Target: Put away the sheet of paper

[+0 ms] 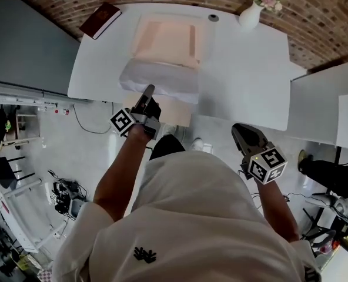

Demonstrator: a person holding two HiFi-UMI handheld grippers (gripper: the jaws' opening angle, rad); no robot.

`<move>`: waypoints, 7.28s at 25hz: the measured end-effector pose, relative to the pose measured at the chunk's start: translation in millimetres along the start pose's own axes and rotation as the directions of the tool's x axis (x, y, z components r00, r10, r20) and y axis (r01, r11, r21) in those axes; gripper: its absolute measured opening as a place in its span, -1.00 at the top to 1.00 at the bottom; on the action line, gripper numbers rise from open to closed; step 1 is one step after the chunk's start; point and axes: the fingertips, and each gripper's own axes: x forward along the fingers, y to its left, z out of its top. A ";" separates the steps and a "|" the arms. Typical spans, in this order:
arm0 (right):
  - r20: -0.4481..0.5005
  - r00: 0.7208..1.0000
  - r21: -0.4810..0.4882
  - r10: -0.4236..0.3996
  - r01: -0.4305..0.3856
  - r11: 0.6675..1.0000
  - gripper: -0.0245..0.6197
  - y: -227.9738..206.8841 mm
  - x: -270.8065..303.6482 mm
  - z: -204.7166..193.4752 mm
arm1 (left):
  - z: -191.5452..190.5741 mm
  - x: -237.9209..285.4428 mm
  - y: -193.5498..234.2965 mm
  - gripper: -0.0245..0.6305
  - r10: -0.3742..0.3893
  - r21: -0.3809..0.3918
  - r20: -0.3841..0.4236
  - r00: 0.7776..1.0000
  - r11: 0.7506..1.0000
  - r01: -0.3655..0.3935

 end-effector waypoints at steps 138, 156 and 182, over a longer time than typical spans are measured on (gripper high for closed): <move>0.142 0.977 0.168 -0.160 0.136 0.976 0.77 -35.2 -69.2 -26.8 | 13.6 136.1 60.7 -0.01 0.593 0.226 0.047 0.804 0.778 -0.587; 0.160 0.986 0.076 -0.042 0.030 0.997 0.79 -25.2 -75.9 -28.9 | -62.0 67.6 -61.5 0.14 0.333 0.391 -0.081 0.939 0.878 -0.278; 0.159 0.987 -0.057 0.022 -0.013 0.998 0.83 17.3 -92.8 -5.2 | -204.8 -29.2 -143.3 0.85 0.210 0.697 -0.562 0.800 0.640 0.322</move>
